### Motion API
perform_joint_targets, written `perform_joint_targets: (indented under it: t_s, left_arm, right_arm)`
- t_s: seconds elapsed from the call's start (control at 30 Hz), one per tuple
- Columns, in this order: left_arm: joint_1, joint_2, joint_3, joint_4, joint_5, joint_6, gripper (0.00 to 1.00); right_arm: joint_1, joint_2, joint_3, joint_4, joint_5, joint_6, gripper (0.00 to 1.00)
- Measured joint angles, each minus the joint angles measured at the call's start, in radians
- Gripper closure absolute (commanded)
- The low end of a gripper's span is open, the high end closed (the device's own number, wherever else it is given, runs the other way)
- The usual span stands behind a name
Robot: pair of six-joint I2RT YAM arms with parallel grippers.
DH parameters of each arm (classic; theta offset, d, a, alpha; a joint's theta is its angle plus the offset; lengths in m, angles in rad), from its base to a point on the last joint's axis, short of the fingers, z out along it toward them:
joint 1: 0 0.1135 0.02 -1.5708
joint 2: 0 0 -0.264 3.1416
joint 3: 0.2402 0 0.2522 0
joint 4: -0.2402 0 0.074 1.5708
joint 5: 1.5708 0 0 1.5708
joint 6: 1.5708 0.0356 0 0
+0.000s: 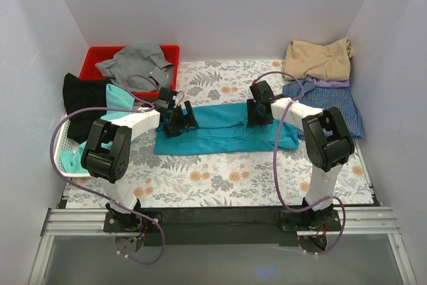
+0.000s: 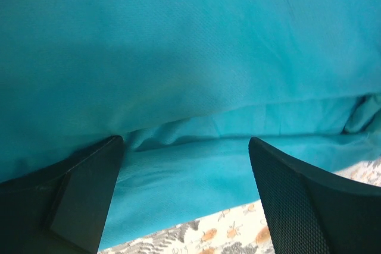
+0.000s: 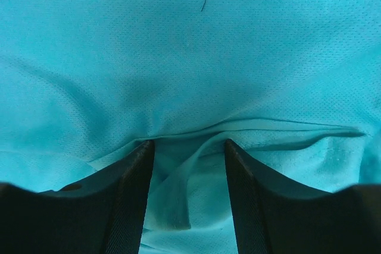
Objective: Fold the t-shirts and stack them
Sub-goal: Fold the tshirt
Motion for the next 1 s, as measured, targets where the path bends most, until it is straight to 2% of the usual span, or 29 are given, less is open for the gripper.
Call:
perform_joint_targets:
  t_s: [0.27, 0.37, 0.43, 0.53, 0.63, 0.73, 0.87, 1.0]
  left_arm:
    - [-0.151, -0.127, -0.14, -0.034, 0.01, -0.079, 0.16]
    - [-0.211, -0.17, -0.181, -0.073, 0.034, -0.112, 0.16]
    - [-0.249, -0.2, -0.211, -0.099, 0.052, -0.134, 0.16]
    - [-0.293, -0.238, -0.246, -0.142, 0.079, -0.146, 0.16]
    - [-0.33, -0.254, -0.271, -0.169, 0.135, -0.145, 0.16]
    - [-0.374, -0.249, -0.278, -0.17, 0.2, -0.134, 0.16]
    - [-0.453, -0.195, -0.258, -0.159, 0.304, -0.11, 0.19]
    - [-0.512, -0.135, -0.188, -0.161, 0.328, -0.076, 0.18]
  right_arm:
    - [0.002, 0.216, 0.304, -0.056, -0.084, -0.078, 0.44]
    - [0.005, 0.334, 0.493, -0.109, -0.111, -0.111, 0.44]
    - [0.005, 0.447, 0.679, -0.17, -0.14, -0.138, 0.44]
    - [0.005, 0.601, 0.929, -0.207, -0.232, -0.188, 0.41]
    - [0.005, 0.697, 1.088, -0.227, -0.333, -0.234, 0.38]
    - [0.005, 0.743, 1.159, -0.225, -0.427, -0.273, 0.37]
    - [0.002, 0.747, 1.161, -0.222, -0.511, -0.324, 0.36]
    - [-0.001, 0.746, 1.154, -0.211, -0.561, -0.362, 0.36]
